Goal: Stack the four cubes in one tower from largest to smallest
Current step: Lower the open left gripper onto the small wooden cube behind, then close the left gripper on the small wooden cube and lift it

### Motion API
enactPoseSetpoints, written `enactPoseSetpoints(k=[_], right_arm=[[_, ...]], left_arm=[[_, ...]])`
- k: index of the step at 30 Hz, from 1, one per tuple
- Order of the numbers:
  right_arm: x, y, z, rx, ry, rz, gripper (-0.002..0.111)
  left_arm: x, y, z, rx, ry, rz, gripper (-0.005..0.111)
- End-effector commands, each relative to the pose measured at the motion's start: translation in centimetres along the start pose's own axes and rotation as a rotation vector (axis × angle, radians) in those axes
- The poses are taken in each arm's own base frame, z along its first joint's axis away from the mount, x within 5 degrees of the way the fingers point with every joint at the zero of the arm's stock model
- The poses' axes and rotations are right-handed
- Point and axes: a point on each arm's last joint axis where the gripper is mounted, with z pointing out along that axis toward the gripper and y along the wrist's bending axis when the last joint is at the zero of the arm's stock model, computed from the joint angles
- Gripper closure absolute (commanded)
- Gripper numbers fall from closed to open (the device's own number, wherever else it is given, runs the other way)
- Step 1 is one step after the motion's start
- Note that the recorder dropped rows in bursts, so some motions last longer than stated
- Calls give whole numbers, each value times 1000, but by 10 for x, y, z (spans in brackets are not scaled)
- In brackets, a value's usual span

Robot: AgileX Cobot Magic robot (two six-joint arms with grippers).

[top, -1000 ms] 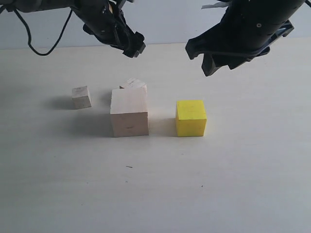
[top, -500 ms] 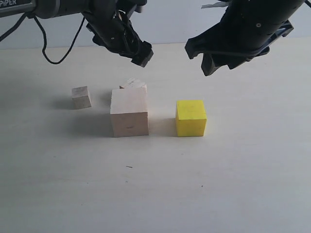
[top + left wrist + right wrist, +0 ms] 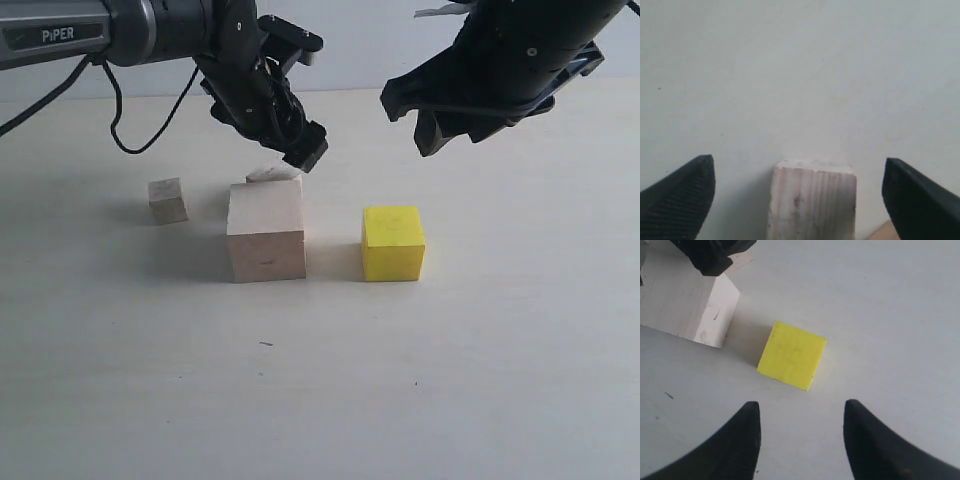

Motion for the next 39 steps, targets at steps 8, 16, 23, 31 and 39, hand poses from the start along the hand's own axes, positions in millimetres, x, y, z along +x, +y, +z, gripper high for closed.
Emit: enactPoseSetpoints(k=[8, 16, 23, 31, 39], right_arm=[[-2, 1, -3, -3, -18, 1, 58], [-2, 1, -3, -3, -18, 1, 58], [-2, 1, -3, -3, -18, 1, 58], [-2, 1, -3, -3, -18, -1, 58], [-2, 1, -3, -3, -18, -1, 58]], left_arm=[[7, -5, 14, 18, 56, 3, 20], [7, -5, 14, 18, 56, 3, 43], [7, -5, 14, 18, 56, 3, 74], [6, -3, 12, -7, 57, 23, 76], [-4, 33, -36, -109, -7, -16, 107]])
